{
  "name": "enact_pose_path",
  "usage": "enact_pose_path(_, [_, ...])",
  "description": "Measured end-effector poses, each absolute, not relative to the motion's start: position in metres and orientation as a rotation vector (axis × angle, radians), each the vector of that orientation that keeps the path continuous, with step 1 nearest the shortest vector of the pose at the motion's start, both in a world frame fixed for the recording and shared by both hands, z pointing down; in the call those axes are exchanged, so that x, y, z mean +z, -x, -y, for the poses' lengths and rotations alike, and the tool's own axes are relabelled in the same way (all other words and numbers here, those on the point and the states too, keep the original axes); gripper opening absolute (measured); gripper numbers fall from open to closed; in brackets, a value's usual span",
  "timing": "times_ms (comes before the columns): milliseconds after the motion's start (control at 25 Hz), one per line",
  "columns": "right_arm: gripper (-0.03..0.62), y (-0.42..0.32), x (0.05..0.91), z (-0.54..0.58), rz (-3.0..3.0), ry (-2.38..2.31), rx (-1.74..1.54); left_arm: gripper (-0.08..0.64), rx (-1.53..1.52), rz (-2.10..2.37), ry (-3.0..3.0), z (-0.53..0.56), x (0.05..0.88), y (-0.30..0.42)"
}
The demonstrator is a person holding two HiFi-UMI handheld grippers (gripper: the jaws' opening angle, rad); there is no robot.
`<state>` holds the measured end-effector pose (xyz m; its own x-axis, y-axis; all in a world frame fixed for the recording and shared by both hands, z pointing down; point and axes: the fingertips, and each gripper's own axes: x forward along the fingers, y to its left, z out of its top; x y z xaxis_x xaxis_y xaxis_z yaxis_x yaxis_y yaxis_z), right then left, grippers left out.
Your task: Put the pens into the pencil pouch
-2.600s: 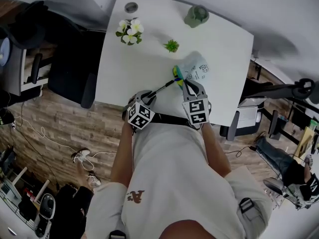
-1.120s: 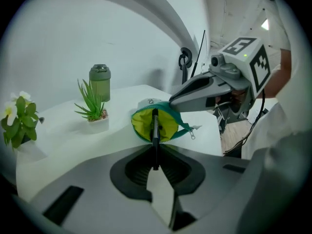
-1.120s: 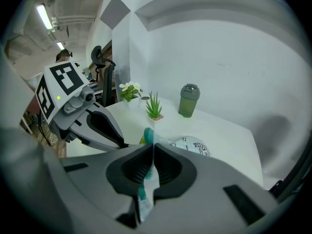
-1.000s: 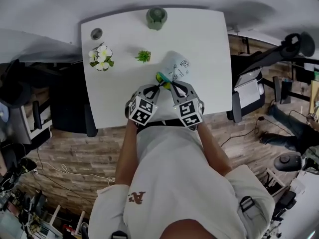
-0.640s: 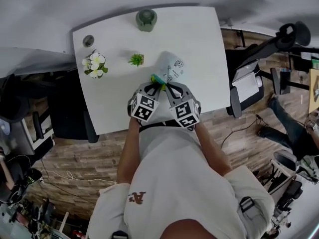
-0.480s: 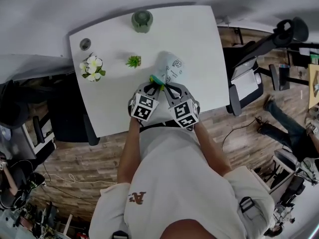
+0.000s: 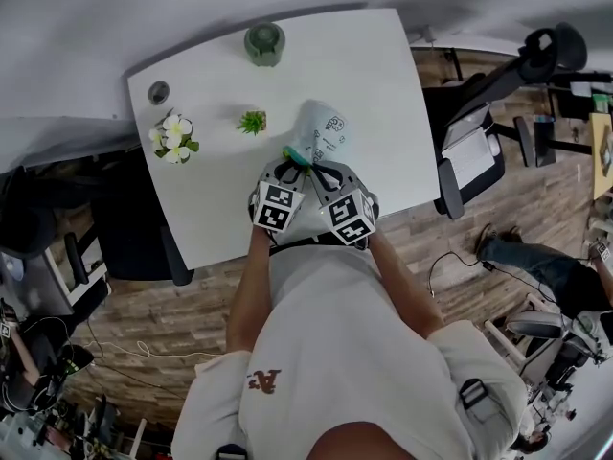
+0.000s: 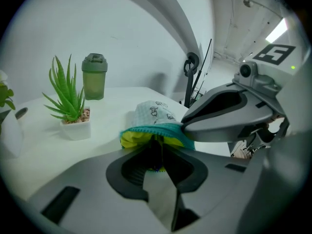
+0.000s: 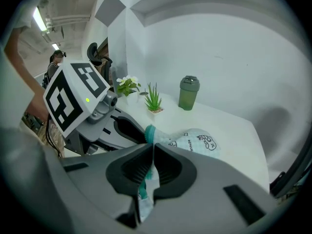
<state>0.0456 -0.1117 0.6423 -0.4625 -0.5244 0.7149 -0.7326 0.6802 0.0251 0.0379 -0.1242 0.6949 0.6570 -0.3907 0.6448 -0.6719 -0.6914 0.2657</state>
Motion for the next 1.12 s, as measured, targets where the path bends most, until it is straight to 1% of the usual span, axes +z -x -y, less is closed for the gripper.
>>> enact_pose_path(160, [0.015,-0.046,0.646,0.111,2.165,-0.962,0.373,0.132,0.771,0.848,-2.395,0.122,0.691,-0.030])
enact_pose_path(400, [0.023,-0.045,0.647,0.111,2.159,-0.960,0.361,0.156,0.778,0.930,-2.395,0.119,0.680,-0.010])
enact_pose_path(720, [0.077,-0.043,0.626,0.114,2.202,-1.005,0.319,0.205,0.708,1.123,-2.442,0.132,0.630,0.018])
enact_pose_path(960, [0.121,-0.047,0.569,0.132,2.304,-1.154,0.221,0.244,0.582,1.308,-2.522,0.151,0.567,0.035])
enact_pose_path(1120, [0.180,-0.055,0.519,0.145,2.369,-1.279,0.143,0.283,0.480,1.434,-2.567,0.162,0.519,0.045])
